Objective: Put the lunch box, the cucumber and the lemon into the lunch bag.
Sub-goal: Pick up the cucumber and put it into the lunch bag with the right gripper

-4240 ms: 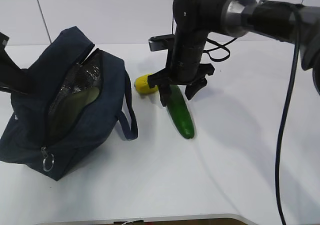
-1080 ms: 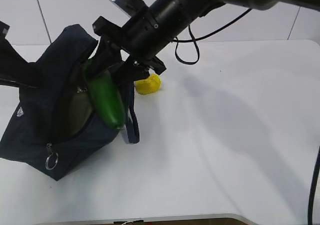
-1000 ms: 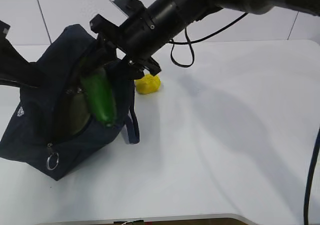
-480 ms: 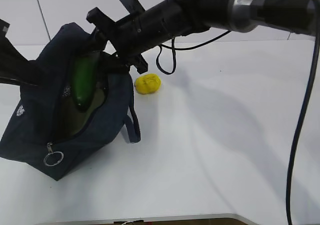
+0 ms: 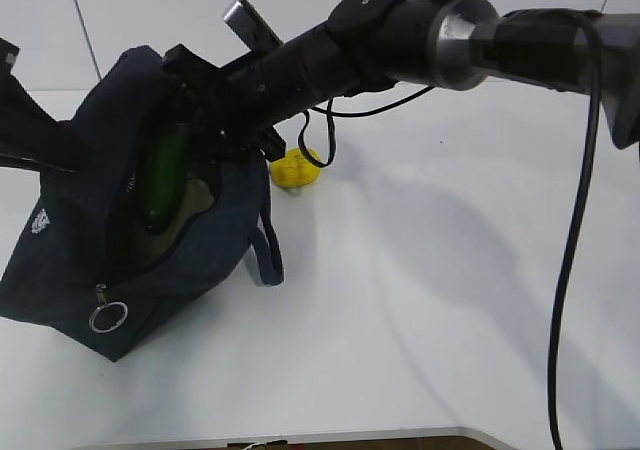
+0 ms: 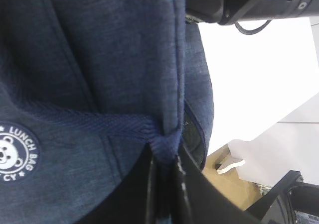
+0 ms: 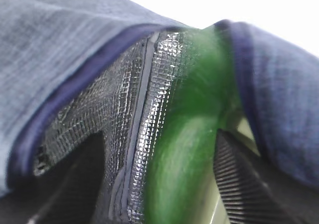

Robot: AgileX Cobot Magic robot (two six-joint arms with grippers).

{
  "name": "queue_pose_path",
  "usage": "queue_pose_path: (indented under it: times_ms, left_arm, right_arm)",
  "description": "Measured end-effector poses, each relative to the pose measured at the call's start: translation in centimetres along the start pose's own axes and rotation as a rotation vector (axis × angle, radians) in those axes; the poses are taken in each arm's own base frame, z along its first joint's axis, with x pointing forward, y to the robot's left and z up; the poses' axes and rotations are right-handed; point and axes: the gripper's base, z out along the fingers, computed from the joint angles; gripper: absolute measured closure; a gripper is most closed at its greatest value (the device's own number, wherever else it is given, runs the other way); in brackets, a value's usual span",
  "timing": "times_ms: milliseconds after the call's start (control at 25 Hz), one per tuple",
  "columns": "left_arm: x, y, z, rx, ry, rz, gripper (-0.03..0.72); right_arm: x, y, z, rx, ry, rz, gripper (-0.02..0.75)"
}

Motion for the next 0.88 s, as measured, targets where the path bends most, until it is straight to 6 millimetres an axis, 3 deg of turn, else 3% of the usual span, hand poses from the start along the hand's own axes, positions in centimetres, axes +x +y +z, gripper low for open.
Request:
queue_pose_path:
  times_ms: [320, 680, 880]
  left_arm:
    - [0.0, 0.0, 0.0, 0.001, 0.002, 0.0, 0.688]
    - [0.1, 0.2, 0.0, -0.024, 0.016, 0.015, 0.688]
    - [0.0, 0.8, -0.4, -0.04, 0.005, 0.002, 0.688]
  right_arm:
    - [0.1, 0.1, 0.0, -0.006, 0.004, -0.04, 0.181]
    - [1.5, 0.1, -0.1, -0.004, 0.157, -0.124, 0.173]
    - [1.7, 0.8, -1.8, 0.094, 0.216, -0.259, 0.172]
